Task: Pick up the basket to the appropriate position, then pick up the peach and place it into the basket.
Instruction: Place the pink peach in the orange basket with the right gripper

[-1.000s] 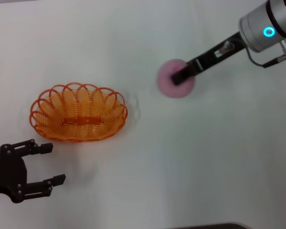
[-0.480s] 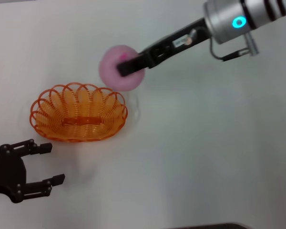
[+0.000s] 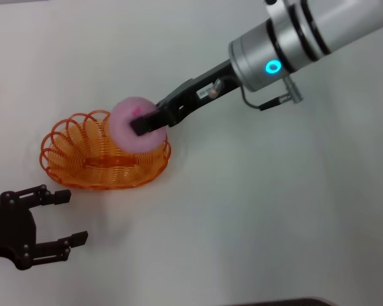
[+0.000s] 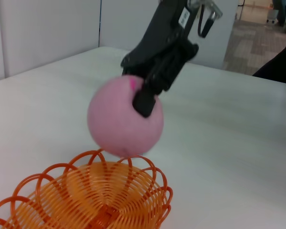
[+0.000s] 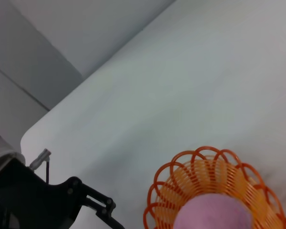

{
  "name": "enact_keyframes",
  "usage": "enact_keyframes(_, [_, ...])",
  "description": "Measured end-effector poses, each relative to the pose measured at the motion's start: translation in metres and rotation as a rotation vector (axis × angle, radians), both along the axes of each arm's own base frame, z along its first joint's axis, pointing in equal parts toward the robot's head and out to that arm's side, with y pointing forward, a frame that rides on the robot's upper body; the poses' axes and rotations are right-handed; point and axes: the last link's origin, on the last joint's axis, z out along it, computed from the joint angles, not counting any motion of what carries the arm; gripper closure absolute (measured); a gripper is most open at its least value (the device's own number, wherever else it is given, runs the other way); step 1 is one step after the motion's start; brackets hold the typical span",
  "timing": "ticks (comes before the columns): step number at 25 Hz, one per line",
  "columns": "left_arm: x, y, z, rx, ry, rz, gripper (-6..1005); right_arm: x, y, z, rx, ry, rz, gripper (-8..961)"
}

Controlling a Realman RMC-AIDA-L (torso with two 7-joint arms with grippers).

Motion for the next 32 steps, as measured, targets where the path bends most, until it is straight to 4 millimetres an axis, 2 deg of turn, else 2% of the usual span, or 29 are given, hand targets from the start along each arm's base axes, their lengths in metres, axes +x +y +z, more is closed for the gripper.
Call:
enact_keyframes(5, [0.000, 0.000, 0.000, 0.000, -0.001, -0.001, 215, 0.002, 0.001, -0.003, 0.015, 0.009, -0.001, 672])
enact_keyframes(16, [0.000, -0.001, 0.001, 0.003, -0.003, 0.002, 215, 0.008, 0.002, -0.006, 0.030, 0.012, -0.026, 418])
enact_keyframes(19, [0.000, -0.001, 0.002, 0.003, -0.005, 0.001, 215, 0.008, 0.002, -0.005, 0.032, 0.019, -0.023, 174])
enact_keyframes(23, [-0.001, -0.001, 0.003, 0.009, -0.007, 0.003, 215, 0.013, -0.003, 0.000, 0.041, 0.075, 0.023, 101])
enact_keyframes(27, [-0.002, -0.001, 0.004, 0.018, -0.007, 0.007, 214, 0.029, -0.014, 0.017, 0.084, 0.187, 0.098, 89])
enact_keyframes(32, [-0.003, -0.001, 0.006, 0.032, -0.008, 0.017, 214, 0.066, -0.033, 0.041, 0.149, 0.266, 0.156, 93])
